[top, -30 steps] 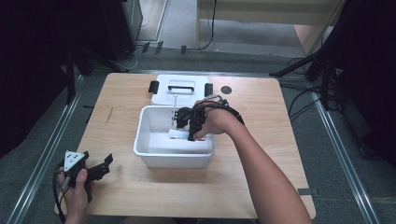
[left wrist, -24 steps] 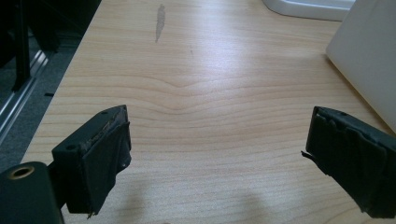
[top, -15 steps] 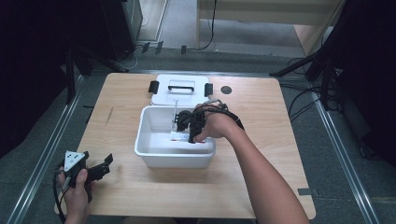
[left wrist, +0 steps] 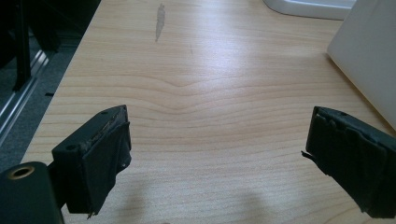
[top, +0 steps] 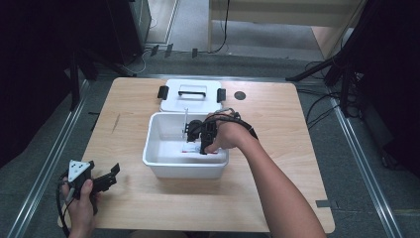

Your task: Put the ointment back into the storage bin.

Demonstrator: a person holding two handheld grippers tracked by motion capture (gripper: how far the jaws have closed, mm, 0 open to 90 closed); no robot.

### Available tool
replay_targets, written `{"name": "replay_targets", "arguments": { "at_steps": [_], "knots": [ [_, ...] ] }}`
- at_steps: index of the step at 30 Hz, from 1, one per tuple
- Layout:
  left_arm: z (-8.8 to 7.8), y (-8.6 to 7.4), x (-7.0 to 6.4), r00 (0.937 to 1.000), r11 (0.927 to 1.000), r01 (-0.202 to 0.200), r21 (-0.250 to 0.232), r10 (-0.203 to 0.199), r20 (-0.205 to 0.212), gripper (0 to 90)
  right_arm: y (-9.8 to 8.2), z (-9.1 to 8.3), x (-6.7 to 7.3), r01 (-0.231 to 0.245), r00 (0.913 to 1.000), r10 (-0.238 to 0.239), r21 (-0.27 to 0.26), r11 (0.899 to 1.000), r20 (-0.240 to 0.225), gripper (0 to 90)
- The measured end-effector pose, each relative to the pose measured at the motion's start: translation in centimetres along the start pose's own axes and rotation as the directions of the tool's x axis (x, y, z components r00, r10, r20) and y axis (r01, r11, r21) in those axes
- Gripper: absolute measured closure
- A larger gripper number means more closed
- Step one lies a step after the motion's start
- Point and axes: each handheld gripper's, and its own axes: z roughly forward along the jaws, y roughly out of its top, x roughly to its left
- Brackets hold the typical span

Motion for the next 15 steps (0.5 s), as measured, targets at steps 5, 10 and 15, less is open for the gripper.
{"name": "replay_targets", "arguments": {
  "at_steps": [5, 10, 15],
  "knots": [
    [0.0, 0.01, 0.02, 1.0, 1.0, 0.001, 0.003, -0.001, 0.002, 7.2, 0.0, 0.29, 0.01, -0.002, 1.0, 0.002, 0.009, 1.0, -0.007, 70.4],
    [0.0, 0.0, 0.05, 1.0, 1.0, 0.002, 0.002, -0.002, 0.002, 7.1, -0.11, 0.54, -0.1, -0.014, 0.9999, 0.014, 0.009, 1.0, -0.009, 70.1],
    [-0.01, 0.0, 0.05, 1.0, 1.0, 0.002, 0.0, -0.002, 0.002, 7.2, -0.33, 0.36, -0.08, -0.017, 0.9997, 0.017, 0.007, 1.0, -0.015, 69.7]
  ]
}}
